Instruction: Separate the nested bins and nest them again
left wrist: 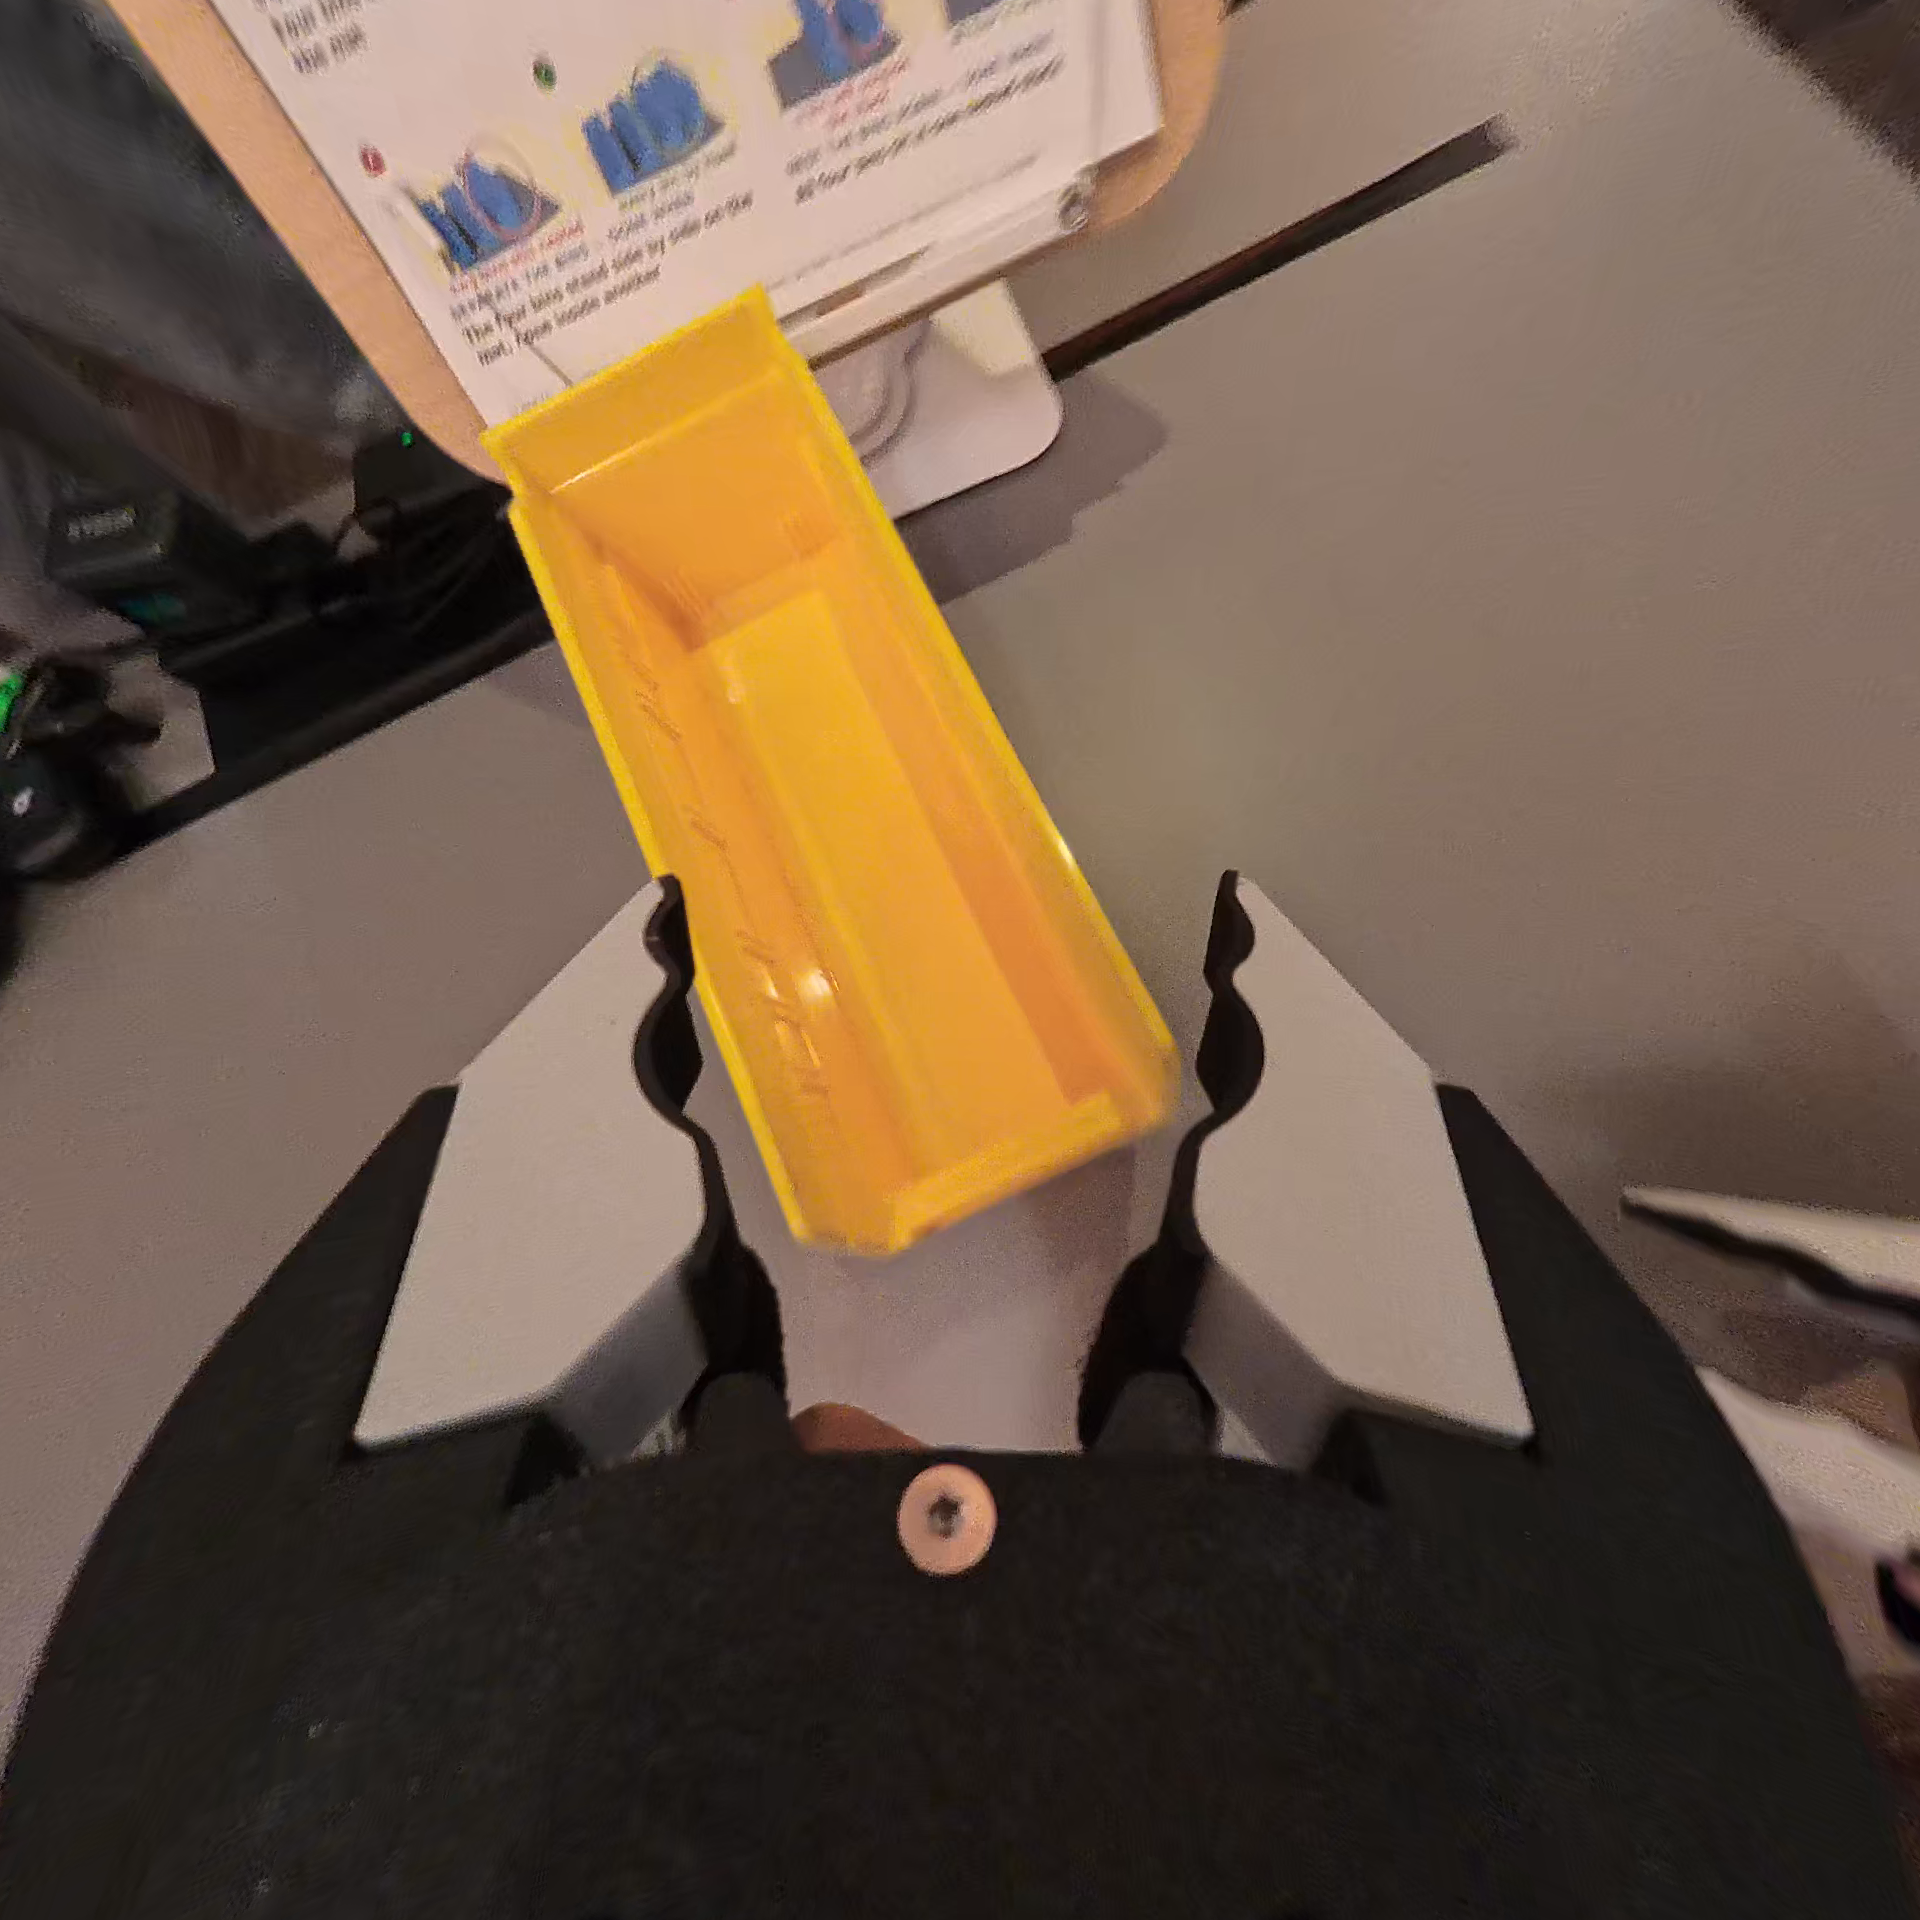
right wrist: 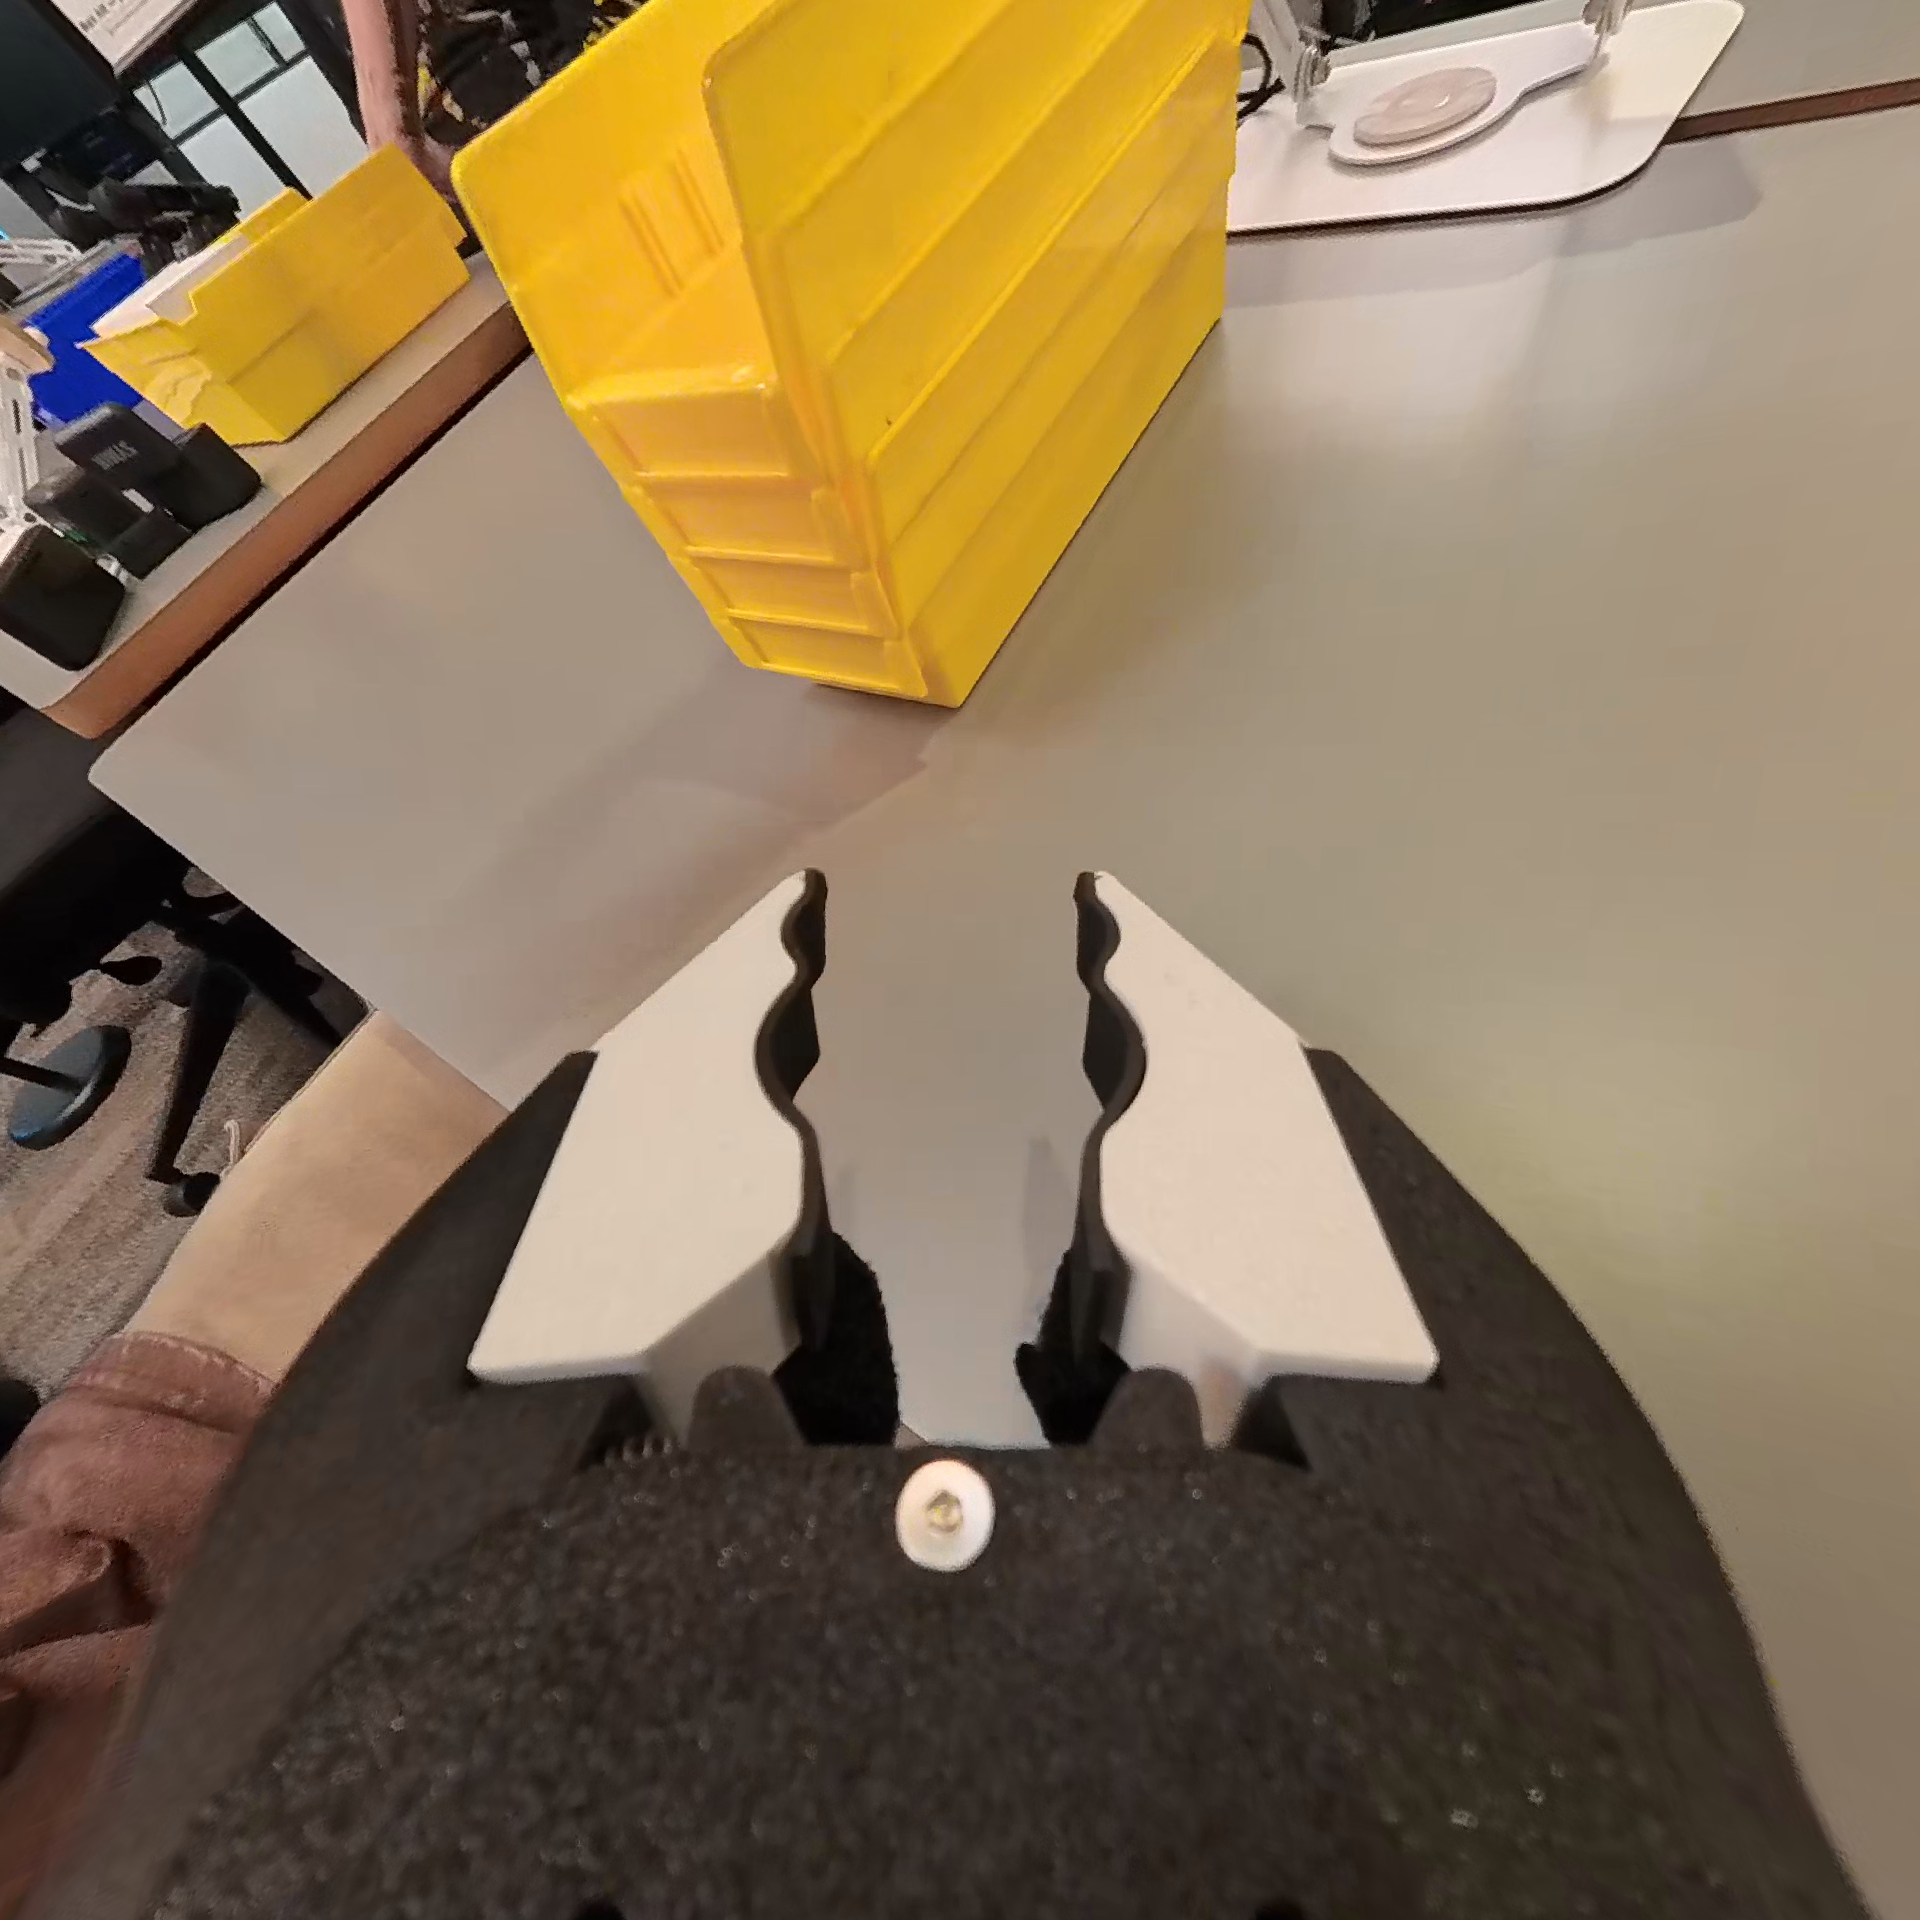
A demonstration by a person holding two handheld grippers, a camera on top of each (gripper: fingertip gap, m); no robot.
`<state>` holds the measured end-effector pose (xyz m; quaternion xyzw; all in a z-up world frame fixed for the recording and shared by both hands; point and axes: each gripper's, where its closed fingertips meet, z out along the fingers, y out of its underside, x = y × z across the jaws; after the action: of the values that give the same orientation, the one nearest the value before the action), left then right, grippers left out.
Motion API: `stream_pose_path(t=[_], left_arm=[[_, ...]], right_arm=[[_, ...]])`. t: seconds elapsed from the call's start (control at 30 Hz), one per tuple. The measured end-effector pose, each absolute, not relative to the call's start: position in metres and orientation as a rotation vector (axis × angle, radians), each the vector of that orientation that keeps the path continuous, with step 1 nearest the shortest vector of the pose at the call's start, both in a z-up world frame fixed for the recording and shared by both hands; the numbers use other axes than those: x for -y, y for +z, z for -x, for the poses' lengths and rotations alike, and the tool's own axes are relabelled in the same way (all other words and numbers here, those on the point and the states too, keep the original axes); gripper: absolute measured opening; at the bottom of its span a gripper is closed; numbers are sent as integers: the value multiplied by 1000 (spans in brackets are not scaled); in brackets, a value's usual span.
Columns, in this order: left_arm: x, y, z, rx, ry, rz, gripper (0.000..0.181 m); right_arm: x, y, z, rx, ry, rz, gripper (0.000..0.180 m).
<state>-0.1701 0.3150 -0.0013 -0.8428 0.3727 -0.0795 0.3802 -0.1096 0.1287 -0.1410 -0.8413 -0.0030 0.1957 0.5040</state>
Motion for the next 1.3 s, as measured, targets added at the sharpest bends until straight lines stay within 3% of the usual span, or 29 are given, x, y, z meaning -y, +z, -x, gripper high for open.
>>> stream_pose_path(t=[0.17, 0.43, 0.83, 1.3], left_arm=[[-228, -9, 235, -923, -432, 1903, 86], [-179, -110, 348, -616, -499, 1812, 80], [-167, -133, 334, -676, -841, 2005, 65], [-159, -145, 321, -762, -794, 2045, 60]], right_arm=[[-127, -140, 106, 2, 440, 2020, 48], [-127, -142, 110, 52, 365, 2023, 52], [-127, -149, 153, 129, 465, 2049, 53], [-122, -143, 136, 77, 394, 2017, 48]])
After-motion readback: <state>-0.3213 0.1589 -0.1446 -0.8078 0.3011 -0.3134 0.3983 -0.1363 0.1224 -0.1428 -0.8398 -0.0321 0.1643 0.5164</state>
